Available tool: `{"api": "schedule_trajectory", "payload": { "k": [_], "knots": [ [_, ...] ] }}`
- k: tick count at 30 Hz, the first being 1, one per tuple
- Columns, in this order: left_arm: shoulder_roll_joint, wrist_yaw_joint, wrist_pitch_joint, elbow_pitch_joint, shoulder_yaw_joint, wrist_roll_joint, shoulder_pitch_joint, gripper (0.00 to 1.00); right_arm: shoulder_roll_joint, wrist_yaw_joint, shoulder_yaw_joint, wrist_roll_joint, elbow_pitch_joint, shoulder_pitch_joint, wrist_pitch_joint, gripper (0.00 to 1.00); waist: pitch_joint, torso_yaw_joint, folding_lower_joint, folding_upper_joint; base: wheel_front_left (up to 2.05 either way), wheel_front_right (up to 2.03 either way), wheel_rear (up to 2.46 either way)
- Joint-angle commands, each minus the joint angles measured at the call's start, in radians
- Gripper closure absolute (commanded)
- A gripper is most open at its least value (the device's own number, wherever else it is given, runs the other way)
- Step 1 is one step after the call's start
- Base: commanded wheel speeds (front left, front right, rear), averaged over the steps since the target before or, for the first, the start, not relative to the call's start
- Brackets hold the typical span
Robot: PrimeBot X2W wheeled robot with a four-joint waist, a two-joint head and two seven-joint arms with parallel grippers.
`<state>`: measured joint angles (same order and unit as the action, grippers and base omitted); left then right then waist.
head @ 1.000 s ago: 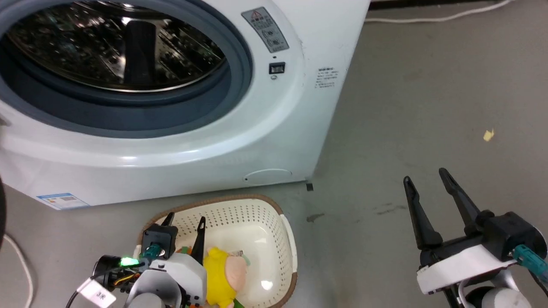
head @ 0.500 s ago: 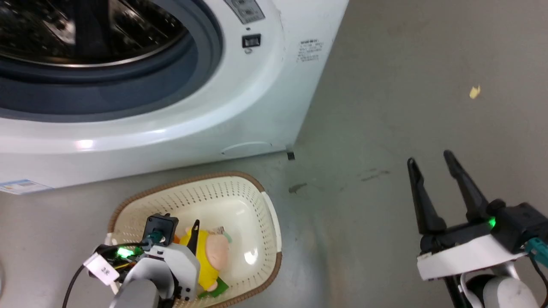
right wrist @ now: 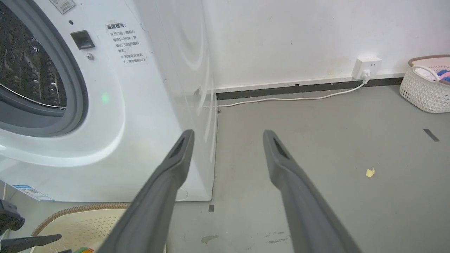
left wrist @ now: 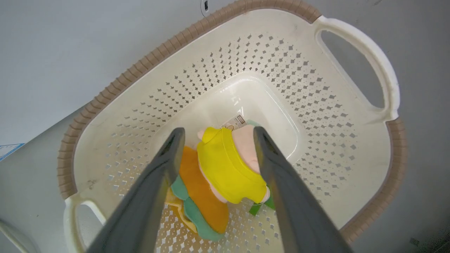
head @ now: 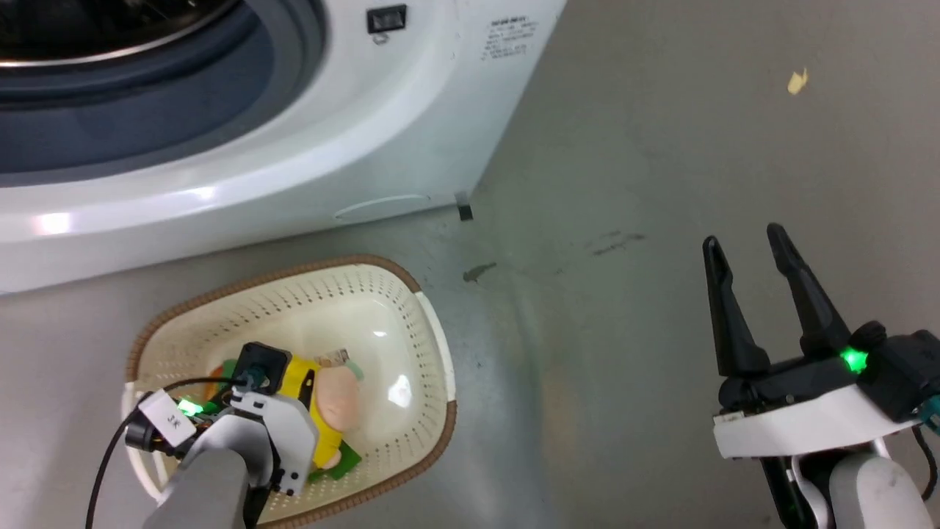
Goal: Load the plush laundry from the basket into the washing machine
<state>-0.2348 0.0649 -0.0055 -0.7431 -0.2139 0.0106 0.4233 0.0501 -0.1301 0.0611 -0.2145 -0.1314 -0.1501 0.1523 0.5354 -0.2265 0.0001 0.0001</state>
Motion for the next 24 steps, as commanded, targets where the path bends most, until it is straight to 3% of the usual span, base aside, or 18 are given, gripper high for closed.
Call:
{"api": "schedule_trajectory", "payload": {
  "k": [1,24],
  "knots": [
    [-0.014,0.005,0.009,-0.038,-0.015,-0.003,0.034,0.00,0.000,0.000,0.006,-0.017,-0.011,-0.025,0.011,0.00,0.030,-0.022,-0.0001,-0.0001,0.00,0.00,0.00],
    [-0.102,0.038,0.121,-0.286,-0.160,-0.009,0.215,0.00,0.000,0.000,0.029,-0.101,-0.059,-0.049,0.059,0.00,0.218,-0.120,-0.0001,-0.0001,0.00,0.00,0.00]
  ]
}}
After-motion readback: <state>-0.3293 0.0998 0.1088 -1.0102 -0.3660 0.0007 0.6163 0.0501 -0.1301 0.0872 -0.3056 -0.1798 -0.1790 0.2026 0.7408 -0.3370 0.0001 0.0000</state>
